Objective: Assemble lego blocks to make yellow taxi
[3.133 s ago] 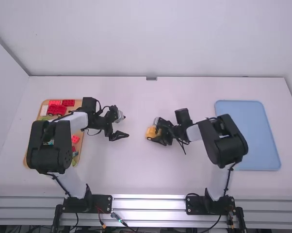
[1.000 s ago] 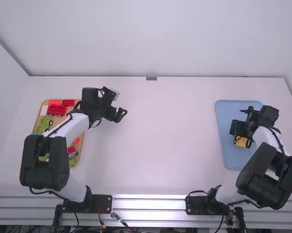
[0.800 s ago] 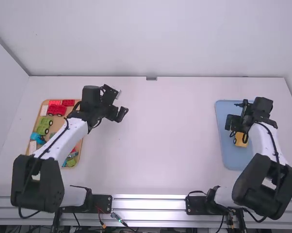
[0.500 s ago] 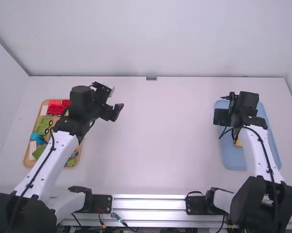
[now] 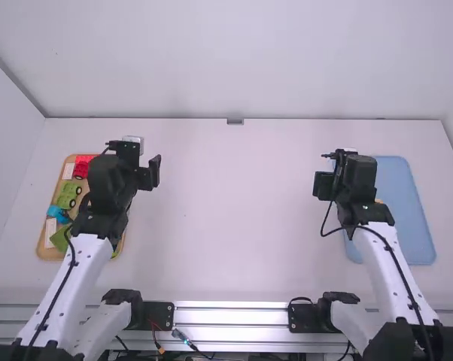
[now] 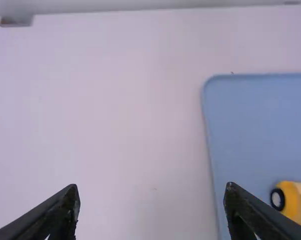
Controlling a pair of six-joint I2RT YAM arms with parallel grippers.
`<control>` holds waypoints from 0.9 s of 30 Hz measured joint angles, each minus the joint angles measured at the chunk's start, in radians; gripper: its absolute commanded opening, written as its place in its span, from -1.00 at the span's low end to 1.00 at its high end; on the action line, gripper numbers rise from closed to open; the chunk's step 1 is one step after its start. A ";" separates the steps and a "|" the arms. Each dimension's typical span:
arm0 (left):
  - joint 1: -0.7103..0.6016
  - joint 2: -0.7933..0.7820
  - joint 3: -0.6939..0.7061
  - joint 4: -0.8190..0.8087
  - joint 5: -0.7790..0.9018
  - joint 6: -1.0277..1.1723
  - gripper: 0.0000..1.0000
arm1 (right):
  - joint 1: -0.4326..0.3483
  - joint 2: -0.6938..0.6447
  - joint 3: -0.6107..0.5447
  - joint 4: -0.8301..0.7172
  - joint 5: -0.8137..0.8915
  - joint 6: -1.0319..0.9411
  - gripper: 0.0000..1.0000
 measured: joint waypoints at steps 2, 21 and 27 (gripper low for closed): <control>0.000 -0.039 -0.034 0.001 -0.011 -0.012 0.28 | 0.008 -0.038 -0.034 0.037 -0.003 0.004 0.30; 0.000 -0.475 -0.472 -0.001 -0.035 -0.036 -0.57 | 0.008 -0.476 -0.466 0.236 0.003 0.009 -0.56; 0.000 -0.583 -0.577 0.000 -0.036 -0.036 -0.78 | 0.008 -0.594 -0.581 0.236 0.005 0.012 -0.78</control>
